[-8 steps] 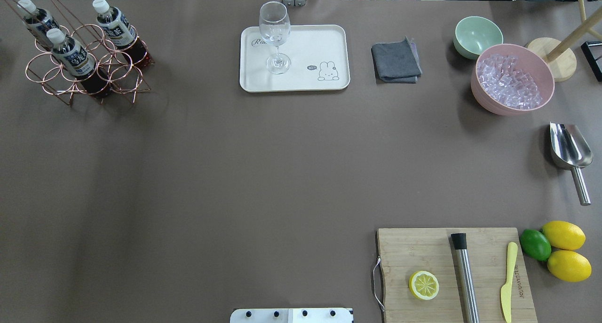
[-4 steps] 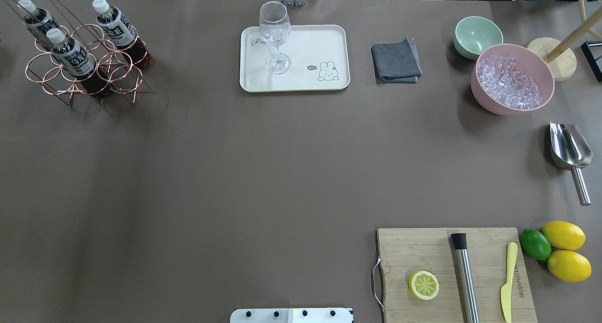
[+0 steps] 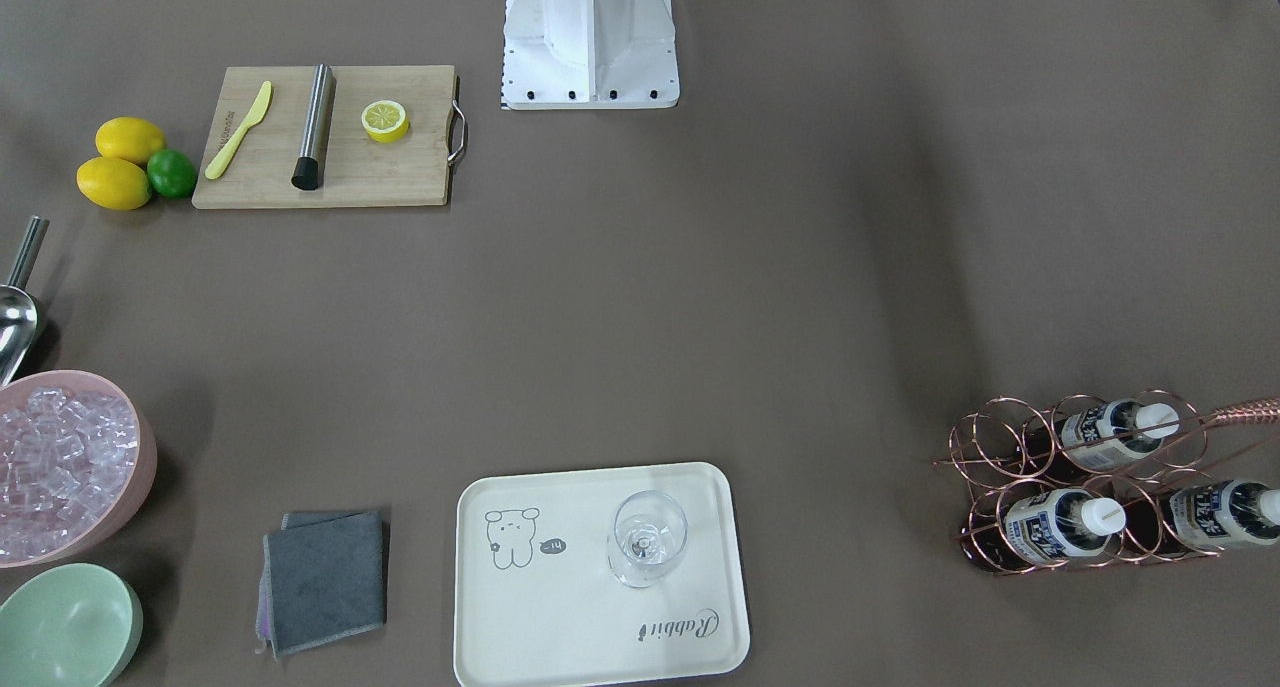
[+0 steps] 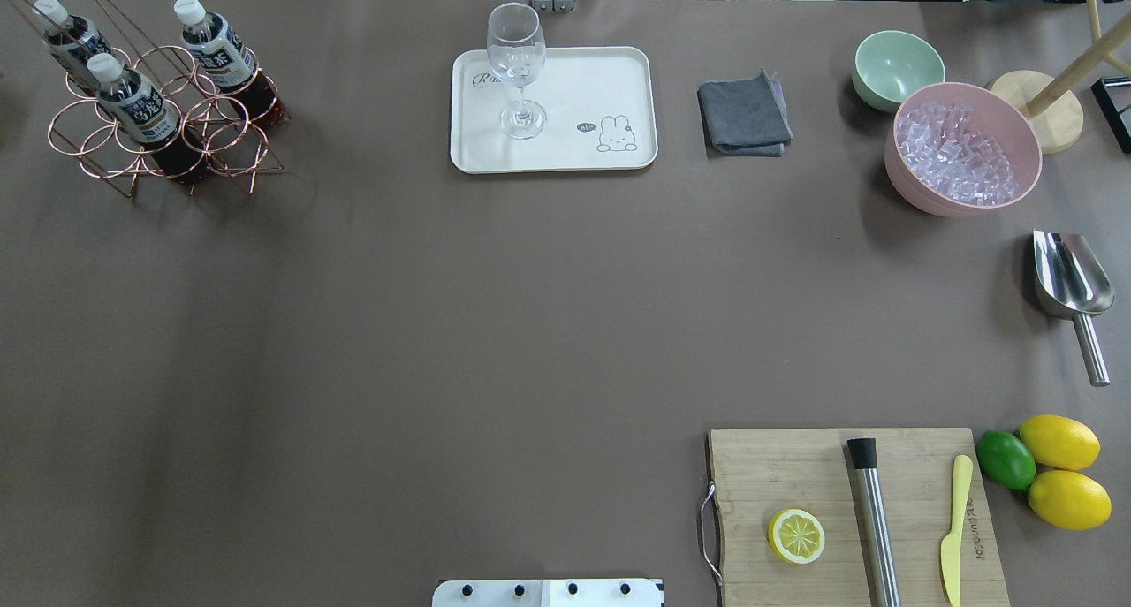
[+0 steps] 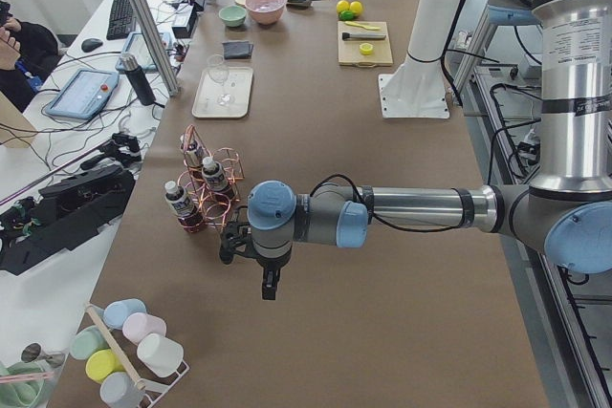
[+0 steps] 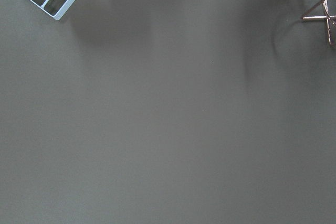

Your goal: Take tea from basket to plate

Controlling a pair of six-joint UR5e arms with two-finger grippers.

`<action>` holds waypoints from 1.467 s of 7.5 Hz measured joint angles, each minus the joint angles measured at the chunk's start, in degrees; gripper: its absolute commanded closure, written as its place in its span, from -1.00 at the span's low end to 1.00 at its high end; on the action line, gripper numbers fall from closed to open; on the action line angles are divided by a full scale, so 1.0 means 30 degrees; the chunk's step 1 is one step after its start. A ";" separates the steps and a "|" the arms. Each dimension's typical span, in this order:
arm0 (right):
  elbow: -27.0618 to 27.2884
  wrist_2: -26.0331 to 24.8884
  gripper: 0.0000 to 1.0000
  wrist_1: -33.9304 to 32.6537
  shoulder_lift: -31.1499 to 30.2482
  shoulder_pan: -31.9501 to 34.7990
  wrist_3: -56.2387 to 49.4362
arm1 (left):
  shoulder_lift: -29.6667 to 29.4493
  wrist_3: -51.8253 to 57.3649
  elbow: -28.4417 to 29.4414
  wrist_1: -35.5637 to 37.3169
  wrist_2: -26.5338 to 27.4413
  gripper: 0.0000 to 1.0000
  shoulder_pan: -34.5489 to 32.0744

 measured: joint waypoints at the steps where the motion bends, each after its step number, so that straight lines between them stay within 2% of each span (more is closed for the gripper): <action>1: -0.0002 -0.0009 -1.00 0.0010 0.0000 0.0009 0.0003 | -0.0009 0.0000 0.0016 -0.0013 0.0006 -0.97 0.0000; 11: -0.0014 -0.0023 -1.00 0.0016 -0.0025 0.0020 0.0004 | -0.0272 0.0000 0.0018 -0.0086 0.0020 -0.97 0.0174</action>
